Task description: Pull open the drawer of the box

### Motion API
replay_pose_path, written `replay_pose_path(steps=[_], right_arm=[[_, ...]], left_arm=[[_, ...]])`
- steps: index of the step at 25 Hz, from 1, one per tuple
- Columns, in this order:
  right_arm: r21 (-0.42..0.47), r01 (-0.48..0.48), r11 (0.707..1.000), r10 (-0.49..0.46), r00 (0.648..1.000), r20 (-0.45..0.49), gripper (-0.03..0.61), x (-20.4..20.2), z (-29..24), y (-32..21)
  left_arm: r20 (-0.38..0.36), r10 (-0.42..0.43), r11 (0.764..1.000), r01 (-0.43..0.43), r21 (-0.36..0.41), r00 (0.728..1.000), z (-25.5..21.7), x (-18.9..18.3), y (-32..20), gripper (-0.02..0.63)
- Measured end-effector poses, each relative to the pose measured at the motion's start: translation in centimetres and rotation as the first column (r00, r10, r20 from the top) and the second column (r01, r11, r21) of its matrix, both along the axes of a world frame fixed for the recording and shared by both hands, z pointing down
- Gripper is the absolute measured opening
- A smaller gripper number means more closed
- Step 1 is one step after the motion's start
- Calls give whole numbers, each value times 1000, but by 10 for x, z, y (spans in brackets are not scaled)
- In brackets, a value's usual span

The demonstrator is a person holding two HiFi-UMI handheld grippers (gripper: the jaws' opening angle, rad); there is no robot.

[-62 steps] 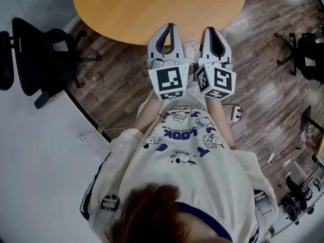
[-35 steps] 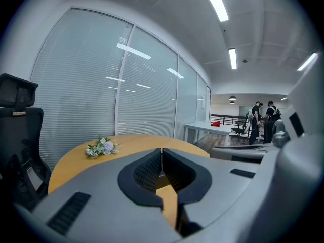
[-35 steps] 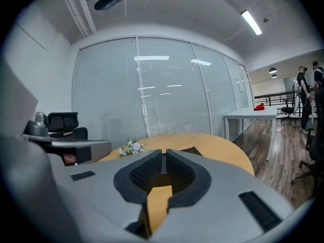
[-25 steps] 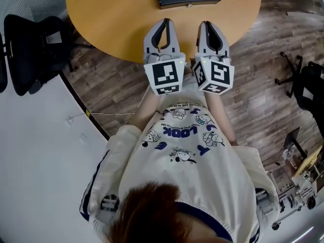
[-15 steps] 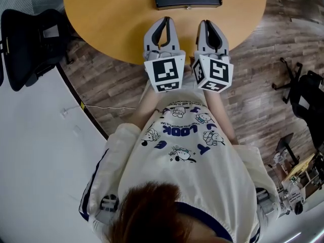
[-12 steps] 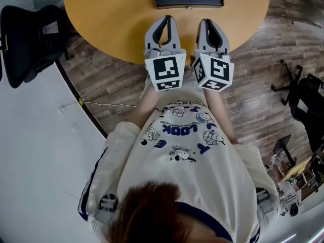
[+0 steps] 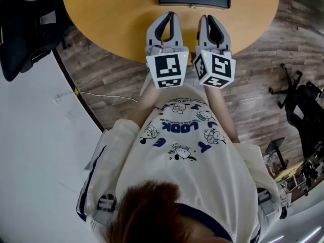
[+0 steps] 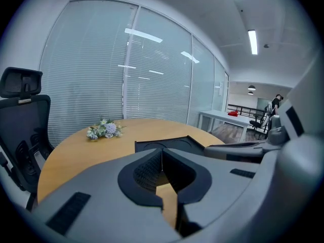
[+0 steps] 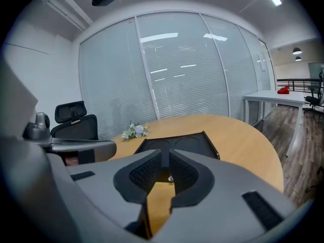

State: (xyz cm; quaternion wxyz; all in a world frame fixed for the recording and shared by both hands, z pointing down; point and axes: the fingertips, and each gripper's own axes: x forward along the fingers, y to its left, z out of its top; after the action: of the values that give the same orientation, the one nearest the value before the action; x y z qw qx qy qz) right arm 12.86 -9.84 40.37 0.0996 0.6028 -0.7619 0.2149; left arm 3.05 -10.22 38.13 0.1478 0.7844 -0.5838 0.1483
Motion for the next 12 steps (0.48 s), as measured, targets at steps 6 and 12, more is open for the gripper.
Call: replay_pose_path(steps=[6, 12], right_arm=[[-29, 8, 1000, -8, 1000, 4, 46, -5, 9, -1], [-65, 17, 998, -17, 1000, 3, 48, -12, 20, -4]], left_arm=[[5, -5, 1000, 5, -17, 1000, 8, -2, -4, 16], [7, -5, 999, 5, -40, 1000, 15, -8, -11, 17]])
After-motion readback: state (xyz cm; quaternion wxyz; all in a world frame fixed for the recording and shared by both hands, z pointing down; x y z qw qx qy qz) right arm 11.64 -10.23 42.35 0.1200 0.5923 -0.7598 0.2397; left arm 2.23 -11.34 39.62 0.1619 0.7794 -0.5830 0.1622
